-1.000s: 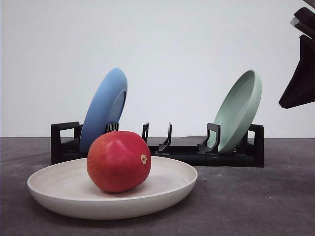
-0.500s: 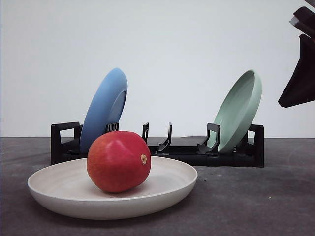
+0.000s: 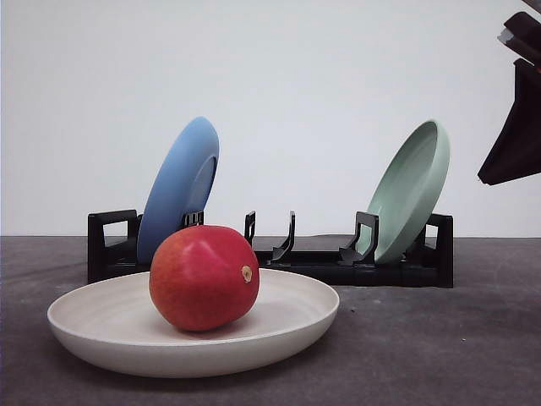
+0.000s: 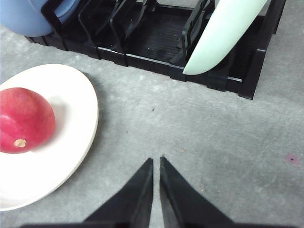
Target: Place pomegranate in white plate
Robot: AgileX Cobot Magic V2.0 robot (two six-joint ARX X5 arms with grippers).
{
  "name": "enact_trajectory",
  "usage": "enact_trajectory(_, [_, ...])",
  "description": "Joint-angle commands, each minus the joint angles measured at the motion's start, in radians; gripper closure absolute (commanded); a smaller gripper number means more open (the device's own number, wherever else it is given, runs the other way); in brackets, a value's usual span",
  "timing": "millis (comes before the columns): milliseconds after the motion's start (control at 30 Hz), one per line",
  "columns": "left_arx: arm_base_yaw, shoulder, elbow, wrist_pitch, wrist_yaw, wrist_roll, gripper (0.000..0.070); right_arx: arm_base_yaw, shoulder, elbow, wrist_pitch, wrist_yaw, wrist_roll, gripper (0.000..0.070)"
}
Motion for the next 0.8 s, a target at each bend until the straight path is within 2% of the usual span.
enact_trajectory(0, [-0.002, -0.002, -0.012, 0.0, 0.004, 0.014, 0.07, 0.003, 0.002, 0.005, 0.009, 0.005, -0.031, 0.0683])
enact_trajectory(33, [-0.002, -0.002, -0.012, 0.0, 0.004, 0.014, 0.07, 0.001, -0.006, 0.004, 0.006, 0.021, -0.08, 0.0683])
enact_trajectory(100, [-0.002, -0.002, -0.012, 0.0, 0.004, 0.014, 0.07, -0.005, -0.039, -0.011, 0.021, 0.059, -0.125, 0.0682])
enact_trajectory(300, [-0.002, -0.002, -0.012, 0.0, 0.004, 0.014, 0.07, -0.058, -0.233, -0.184, 0.162, 0.202, -0.137, 0.0682])
enact_trajectory(533, [-0.002, -0.002, -0.012, 0.0, 0.004, 0.014, 0.07, -0.178, -0.507, -0.363, 0.198, 0.208, -0.138, 0.0683])
enact_trajectory(767, [-0.002, -0.002, -0.012, 0.0, 0.004, 0.014, 0.07, -0.276, -0.686, -0.451, 0.22, 0.208, -0.137, 0.0682])
